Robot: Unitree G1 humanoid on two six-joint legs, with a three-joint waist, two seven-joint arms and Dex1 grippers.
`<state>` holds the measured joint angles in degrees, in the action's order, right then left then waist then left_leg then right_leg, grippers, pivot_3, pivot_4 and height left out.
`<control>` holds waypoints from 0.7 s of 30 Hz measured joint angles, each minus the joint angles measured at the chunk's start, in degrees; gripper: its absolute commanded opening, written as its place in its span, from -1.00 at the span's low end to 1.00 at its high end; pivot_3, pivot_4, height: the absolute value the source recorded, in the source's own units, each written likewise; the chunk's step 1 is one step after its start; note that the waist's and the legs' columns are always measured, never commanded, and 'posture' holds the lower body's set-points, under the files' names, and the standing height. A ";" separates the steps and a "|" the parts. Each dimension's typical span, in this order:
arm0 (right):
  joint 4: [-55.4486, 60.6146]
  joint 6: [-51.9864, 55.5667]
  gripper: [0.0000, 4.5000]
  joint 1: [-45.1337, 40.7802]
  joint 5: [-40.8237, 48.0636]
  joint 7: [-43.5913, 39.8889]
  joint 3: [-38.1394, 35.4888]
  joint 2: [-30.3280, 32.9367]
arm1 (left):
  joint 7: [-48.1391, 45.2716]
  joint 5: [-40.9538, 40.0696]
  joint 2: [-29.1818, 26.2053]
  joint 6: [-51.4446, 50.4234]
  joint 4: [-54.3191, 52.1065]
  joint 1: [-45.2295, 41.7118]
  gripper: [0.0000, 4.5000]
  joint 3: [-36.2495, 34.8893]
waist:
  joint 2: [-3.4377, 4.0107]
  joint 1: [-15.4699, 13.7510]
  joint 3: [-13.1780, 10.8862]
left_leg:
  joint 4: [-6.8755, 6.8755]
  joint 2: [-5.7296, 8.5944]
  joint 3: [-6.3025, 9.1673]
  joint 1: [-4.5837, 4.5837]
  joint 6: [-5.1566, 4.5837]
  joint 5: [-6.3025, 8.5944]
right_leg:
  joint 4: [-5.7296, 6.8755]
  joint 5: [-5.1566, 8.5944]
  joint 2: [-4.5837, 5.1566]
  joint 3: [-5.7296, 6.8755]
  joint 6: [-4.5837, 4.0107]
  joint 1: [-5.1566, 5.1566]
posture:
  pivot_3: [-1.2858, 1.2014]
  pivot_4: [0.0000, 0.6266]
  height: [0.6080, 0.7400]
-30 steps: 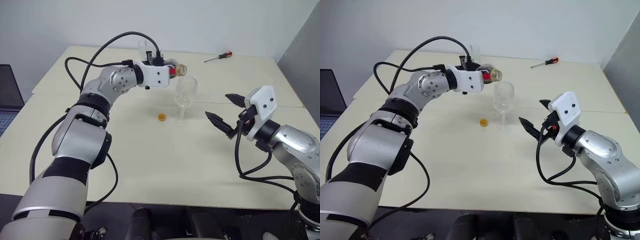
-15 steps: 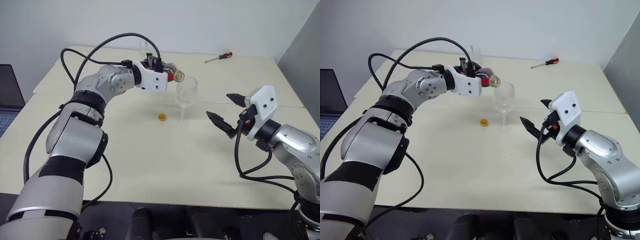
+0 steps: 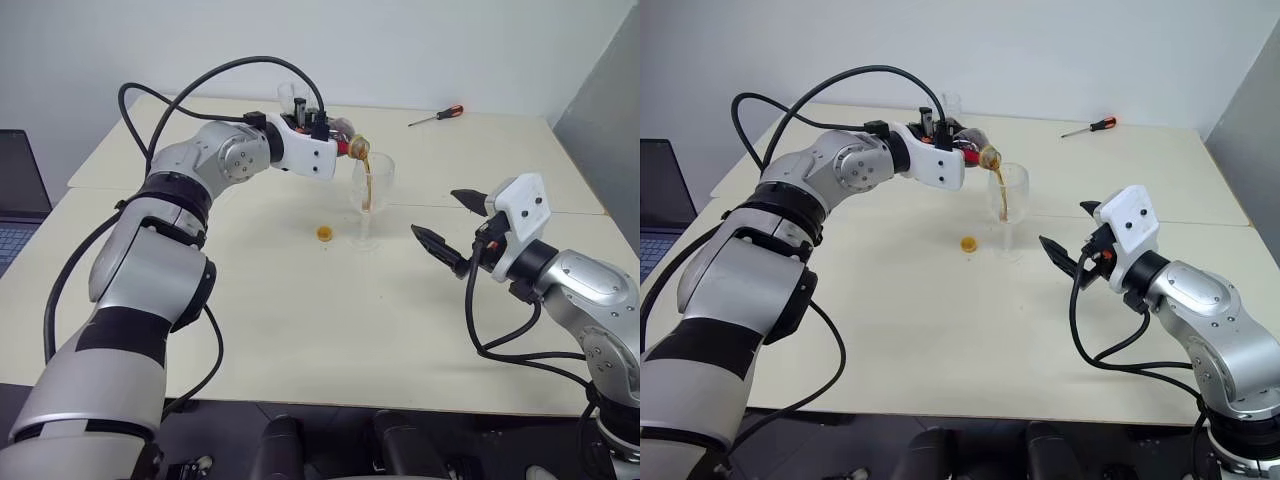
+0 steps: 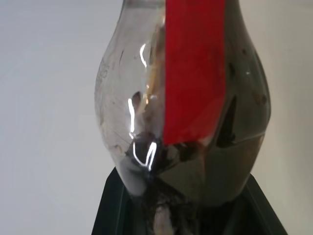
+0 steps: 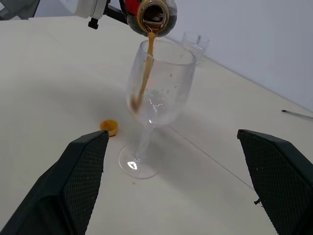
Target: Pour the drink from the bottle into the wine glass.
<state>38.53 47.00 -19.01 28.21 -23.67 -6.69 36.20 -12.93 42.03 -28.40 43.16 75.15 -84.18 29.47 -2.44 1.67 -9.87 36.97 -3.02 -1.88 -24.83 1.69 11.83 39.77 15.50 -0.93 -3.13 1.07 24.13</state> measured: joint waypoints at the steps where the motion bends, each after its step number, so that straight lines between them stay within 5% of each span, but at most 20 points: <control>1: 0.00 0.00 1.00 0.00 0.00 0.00 0.00 0.00 | 0.20 0.29 0.00 -0.32 0.04 -0.20 -0.59 0.15 | 0.00 0.00 0.00 | 0.00 0.01 0.00 0.00 0.00 0.00 | 0.01 0.00 0.01 0.00 0.00 0.00 | 0.03 -0.52 1.00; 21: 0.00 0.00 1.00 0.00 -0.10 0.06 0.67 -0.01 | 3.60 3.09 0.28 -2.72 1.22 -1.54 -0.59 2.42 | 0.00 0.01 0.00 | 0.00 0.18 0.02 0.00 0.00 0.00 | 0.09 0.01 0.13 -0.05 0.01 0.01 | 0.03 -0.52 1.00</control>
<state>38.53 47.00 -19.01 28.11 -23.61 -6.02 36.19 -9.33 45.12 -28.12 40.44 76.37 -85.72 31.89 -2.44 1.68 -9.87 36.97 -2.84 -1.85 -24.83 1.69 11.83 39.86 15.51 -0.80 -3.18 1.07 24.14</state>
